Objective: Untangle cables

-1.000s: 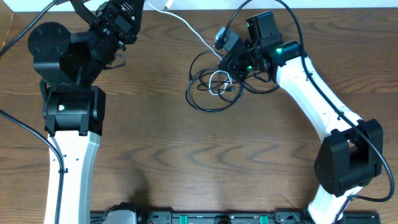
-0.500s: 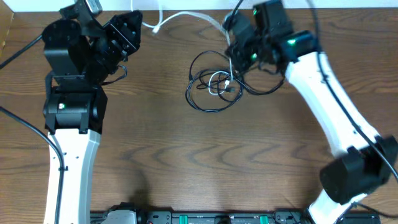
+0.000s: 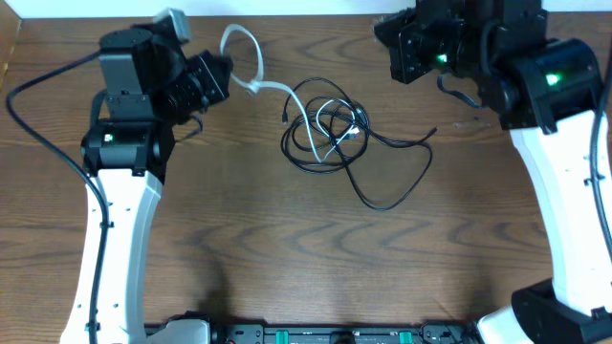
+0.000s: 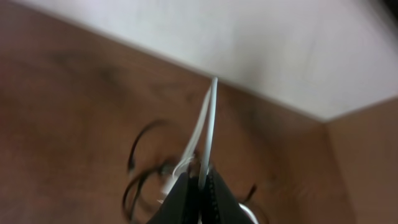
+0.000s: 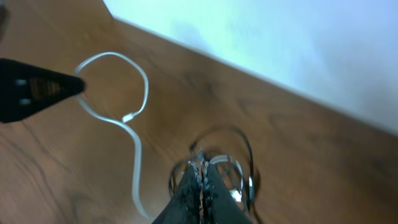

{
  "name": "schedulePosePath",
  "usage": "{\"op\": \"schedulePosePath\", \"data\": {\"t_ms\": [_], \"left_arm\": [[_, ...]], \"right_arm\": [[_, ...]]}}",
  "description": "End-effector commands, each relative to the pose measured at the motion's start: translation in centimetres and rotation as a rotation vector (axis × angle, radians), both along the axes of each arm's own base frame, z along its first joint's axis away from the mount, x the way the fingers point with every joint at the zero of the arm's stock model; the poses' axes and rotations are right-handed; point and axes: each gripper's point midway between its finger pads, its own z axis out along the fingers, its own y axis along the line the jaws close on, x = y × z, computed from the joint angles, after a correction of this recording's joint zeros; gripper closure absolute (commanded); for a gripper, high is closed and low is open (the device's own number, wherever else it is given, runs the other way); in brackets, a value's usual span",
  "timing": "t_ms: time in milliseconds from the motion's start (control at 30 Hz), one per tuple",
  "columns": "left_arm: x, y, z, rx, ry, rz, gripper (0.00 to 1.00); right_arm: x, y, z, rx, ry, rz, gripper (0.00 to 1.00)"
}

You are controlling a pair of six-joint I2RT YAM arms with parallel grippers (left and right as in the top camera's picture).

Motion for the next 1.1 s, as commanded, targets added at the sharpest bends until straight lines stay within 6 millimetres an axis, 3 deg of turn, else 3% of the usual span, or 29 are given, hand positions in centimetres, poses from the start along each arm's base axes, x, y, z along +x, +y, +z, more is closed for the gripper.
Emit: {"op": "schedulePosePath", "data": {"t_ms": [0, 133, 167, 233, 367, 467, 567, 733, 767, 1067], "left_arm": [[-0.9, -1.1, -1.4, 0.097, 0.000, -0.152, 0.92], [-2.4, -2.8, -1.6, 0.148, -0.056, -0.337, 0.92], [-2.7, -2.9, -1.5, 0.155, -0.059, -0.350, 0.92], [-3.0, -2.9, -1.7, 0.153, -0.046, -0.351, 0.92], [-3.6, -2.8, -2.5, 0.145, 0.001, -0.354, 0.92], [-4.3, -2.6, -3.3, 0.151, 0.050, -0.351, 0.92], [-4.5, -2.6, -3.5, 0.150, 0.064, -0.353, 0.92], [-4.5, -2.6, -3.5, 0.149, 0.064, -0.353, 0.92], [-4.5, -2.6, -3.6, 0.149, 0.065, -0.353, 0.92], [-4.4, -2.6, -3.6, 0.149, 0.067, -0.353, 0.92]], "right_arm": [[1.2, -1.6, -2.6, -0.043, 0.080, -0.079, 0.99], [2.7, -1.7, -5.5, -0.070, 0.146, -0.091, 0.98], [3.7, -1.6, -7.2, -0.085, 0.175, -0.089, 0.95], [5.0, -1.0, -9.6, -0.116, 0.200, -0.052, 0.84], [7.5, -0.5, -13.5, -0.160, 0.217, -0.017, 0.71], [10.3, -0.2, -17.8, -0.174, 0.233, 0.020, 0.58], [11.9, 0.2, -21.5, -0.143, 0.260, 0.091, 0.54], [12.3, 1.9, -27.1, -0.070, 0.324, 0.238, 0.55], [12.1, 2.4, -29.7, -0.054, 0.374, 0.264, 0.55], [11.2, 3.4, -34.7, -0.011, 0.467, 0.326, 0.58]]}}
